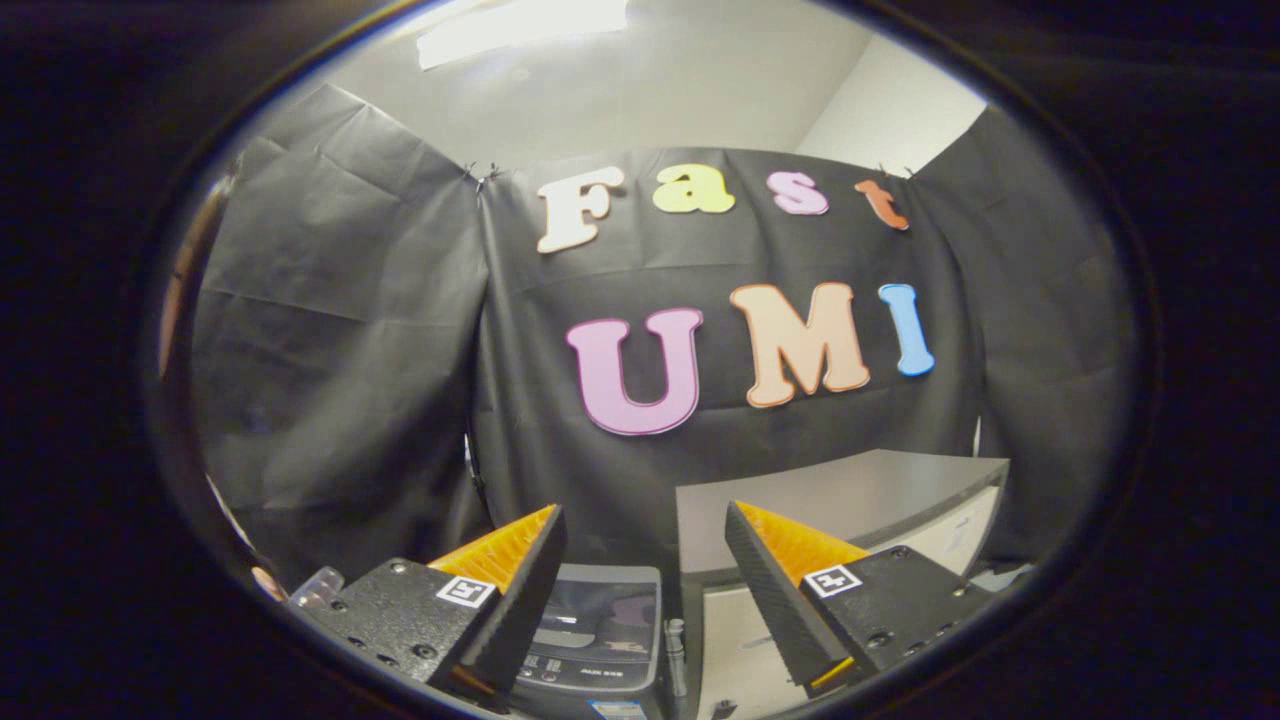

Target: Put the clothes into the washing machine and then close the washing machine lid.

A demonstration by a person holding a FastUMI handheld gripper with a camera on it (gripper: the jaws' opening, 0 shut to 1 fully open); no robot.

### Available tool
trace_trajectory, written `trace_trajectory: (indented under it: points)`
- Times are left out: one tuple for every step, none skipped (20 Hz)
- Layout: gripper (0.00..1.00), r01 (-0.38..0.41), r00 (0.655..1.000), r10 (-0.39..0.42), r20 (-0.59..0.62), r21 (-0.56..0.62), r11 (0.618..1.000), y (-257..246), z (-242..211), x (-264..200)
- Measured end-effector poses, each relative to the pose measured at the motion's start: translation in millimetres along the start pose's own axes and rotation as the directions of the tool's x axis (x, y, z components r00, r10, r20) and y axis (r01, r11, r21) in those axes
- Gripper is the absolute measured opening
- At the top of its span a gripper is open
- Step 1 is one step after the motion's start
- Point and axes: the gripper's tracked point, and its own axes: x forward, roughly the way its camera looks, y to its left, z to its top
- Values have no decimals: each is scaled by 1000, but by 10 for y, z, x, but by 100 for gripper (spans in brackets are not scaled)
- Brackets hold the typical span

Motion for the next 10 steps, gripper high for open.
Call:
trace_trajectory:
  points:
    - [96, 10, 1000, -10, 21, 1, 1000, -121, 38, -123]
    - [96, 19, 999, -19, 41, -1, 1000, -249, 54, -249]
    - [96, 27, 998, -26, 51, -12, 1000, -367, 40, -368]
    - [96, 39, 998, -37, 60, -29, 999, -482, 10, -471]
    - [96, 53, 996, -50, 71, -40, 998, -624, -17, -564]
    - [96, 62, 995, -59, 78, -47, 997, -741, -64, -637]
    - [96, 63, 995, -59, 84, -48, 997, -859, -114, -705]
    - [96, 54, 994, -49, 94, -47, 997, -942, -171, -776]
    - [96, 40, 994, -36, 105, -40, 998, -1029, -244, -838]
    - [96, 28, 993, -24, 112, -31, 999, -1111, -336, -870]
